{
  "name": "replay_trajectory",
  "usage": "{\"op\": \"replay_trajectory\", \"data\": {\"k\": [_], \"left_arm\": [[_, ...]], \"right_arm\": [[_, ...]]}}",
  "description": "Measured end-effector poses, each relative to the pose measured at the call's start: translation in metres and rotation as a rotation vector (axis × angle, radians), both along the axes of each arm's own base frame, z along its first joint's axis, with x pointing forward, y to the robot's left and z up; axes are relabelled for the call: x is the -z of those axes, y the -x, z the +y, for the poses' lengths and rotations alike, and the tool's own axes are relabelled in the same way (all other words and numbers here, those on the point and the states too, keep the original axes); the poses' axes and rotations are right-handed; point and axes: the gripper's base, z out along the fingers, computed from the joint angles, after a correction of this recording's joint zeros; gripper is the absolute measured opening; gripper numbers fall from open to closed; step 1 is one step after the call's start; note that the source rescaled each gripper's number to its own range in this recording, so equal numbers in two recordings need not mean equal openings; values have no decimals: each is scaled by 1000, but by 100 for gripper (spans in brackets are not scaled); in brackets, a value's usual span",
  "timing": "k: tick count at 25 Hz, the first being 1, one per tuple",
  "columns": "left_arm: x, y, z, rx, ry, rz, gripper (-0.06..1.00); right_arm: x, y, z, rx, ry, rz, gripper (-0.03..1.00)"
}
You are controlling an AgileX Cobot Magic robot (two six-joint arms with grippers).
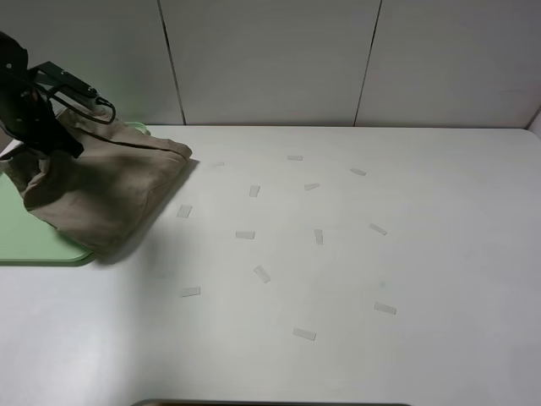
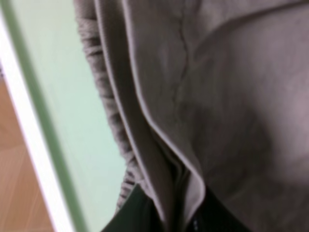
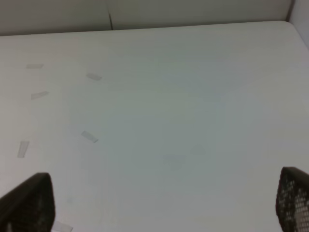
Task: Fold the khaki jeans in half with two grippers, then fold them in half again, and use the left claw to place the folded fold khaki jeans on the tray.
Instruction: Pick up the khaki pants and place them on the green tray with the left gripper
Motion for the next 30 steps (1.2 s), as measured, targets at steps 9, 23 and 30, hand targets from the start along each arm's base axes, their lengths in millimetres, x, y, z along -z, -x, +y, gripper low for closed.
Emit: {"op": "replay_trajectory", "data": {"k": [9, 23, 30], "left_arm": [[-1, 6, 40, -91, -47, 3, 4], [4, 7, 53, -111, -47, 2, 4], [16, 15, 53, -129, -15, 8, 4]], "right_arm": [[0, 0, 0, 0, 0, 0, 100], [0, 0, 0, -2, -3, 0, 100], [0, 0, 0, -2, -3, 0, 100]]}}
